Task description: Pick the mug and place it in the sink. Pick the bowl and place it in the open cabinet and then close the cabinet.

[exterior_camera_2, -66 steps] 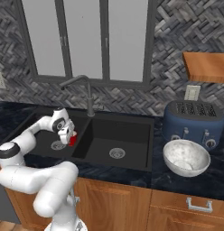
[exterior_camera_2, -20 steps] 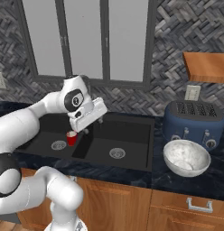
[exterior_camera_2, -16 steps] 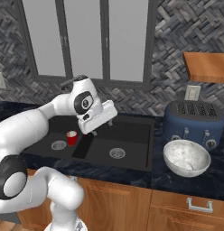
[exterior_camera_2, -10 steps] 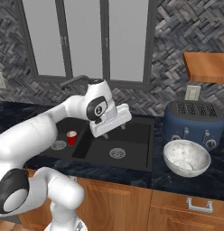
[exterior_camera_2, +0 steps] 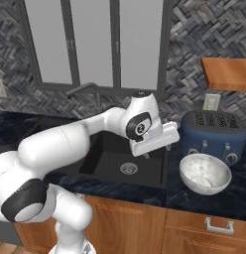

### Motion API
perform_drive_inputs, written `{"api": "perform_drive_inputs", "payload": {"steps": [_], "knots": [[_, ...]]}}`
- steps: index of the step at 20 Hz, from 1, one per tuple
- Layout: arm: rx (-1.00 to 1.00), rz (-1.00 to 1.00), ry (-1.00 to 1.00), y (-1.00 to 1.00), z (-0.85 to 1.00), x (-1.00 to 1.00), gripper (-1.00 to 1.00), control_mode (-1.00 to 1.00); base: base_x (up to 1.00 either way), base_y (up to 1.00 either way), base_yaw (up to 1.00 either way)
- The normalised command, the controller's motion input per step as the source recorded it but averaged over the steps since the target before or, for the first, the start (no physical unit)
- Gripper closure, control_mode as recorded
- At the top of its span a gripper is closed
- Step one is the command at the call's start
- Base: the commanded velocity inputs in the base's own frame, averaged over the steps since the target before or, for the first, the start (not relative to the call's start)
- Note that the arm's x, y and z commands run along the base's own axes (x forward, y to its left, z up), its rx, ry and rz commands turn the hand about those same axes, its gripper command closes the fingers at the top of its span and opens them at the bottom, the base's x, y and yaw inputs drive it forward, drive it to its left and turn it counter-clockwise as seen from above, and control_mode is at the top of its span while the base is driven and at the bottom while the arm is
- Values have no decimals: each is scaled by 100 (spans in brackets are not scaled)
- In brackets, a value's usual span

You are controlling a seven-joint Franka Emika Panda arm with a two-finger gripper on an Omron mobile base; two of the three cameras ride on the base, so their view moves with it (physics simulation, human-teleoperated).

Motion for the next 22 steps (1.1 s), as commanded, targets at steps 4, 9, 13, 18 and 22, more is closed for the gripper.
{"api": "perform_drive_inputs", "payload": {"steps": [4,9,13,18,22], "knots": [[-1,-26,-1,-87,0,0,-100,-100,0,0,0],[-1,-5,0,-40,-25,6,-100,-100,0,0,0],[0,0,0,12,-21,1,-100,-100,0,0,0],[-1,1,-3,44,-26,8,-100,-100,0,0,0],[-2,3,-2,-27,-37,48,-100,-100,0,0,0]]}}
